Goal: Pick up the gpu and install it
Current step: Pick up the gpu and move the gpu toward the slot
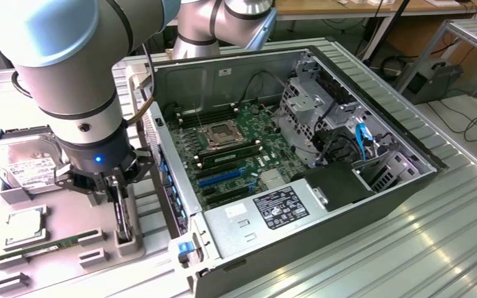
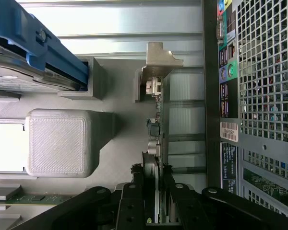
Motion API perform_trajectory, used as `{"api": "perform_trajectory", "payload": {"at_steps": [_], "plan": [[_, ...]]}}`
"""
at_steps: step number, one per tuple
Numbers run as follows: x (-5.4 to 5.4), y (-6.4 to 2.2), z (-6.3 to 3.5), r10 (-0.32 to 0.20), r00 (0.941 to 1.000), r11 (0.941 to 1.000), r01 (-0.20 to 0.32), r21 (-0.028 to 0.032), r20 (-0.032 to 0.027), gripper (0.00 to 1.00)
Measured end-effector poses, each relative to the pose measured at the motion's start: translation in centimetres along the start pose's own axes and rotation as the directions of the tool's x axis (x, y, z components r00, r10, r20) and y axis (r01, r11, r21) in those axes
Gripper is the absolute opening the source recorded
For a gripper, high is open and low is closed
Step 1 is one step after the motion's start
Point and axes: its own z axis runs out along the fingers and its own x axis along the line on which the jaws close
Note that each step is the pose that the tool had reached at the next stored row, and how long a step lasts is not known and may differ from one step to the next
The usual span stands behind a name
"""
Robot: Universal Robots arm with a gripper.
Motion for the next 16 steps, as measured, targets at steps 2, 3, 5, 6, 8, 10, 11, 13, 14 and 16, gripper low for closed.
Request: {"api": "perform_trajectory", "payload": {"at_steps": [2, 3, 5, 6, 8, 10, 11, 13, 14, 16], "plan": [[0.00, 0.00, 0.00, 0.000, 1.0000, 1.0000, 0.000, 0.0000, 0.0000, 0.26], [0.00, 0.00, 0.00, 0.000, 1.0000, 1.0000, 0.000, 0.0001, -0.0001, 0.26], [0.00, 0.00, 0.00, 0.000, 1.0000, 1.0000, 0.000, 0.0000, 0.0000, 0.26], [0.00, 0.00, 0.00, 0.000, 1.0000, 1.0000, 0.000, 0.0001, 0.0000, 0.26], [0.00, 0.00, -0.02, 0.000, 1.0000, 1.0000, 0.000, 0.0004, 0.0000, 0.26], [0.00, 0.00, -0.09, 0.000, 1.0000, 1.0000, 0.000, 0.0004, -0.0001, 0.26], [0.00, 0.00, -0.14, 0.000, 1.0000, 1.0000, 0.000, 0.0005, -0.0001, 0.26], [-0.01, 0.01, -0.25, 0.000, 1.0000, 1.0000, 0.000, 0.0002, 0.0002, 0.26], [-0.01, 0.02, -0.29, 0.000, 1.0000, 1.0000, 0.000, 0.0002, 0.0001, 0.26], [-0.01, 0.03, -0.49, 0.000, 1.0000, 1.0000, 0.000, 0.0004, 0.0000, 0.26]]}}
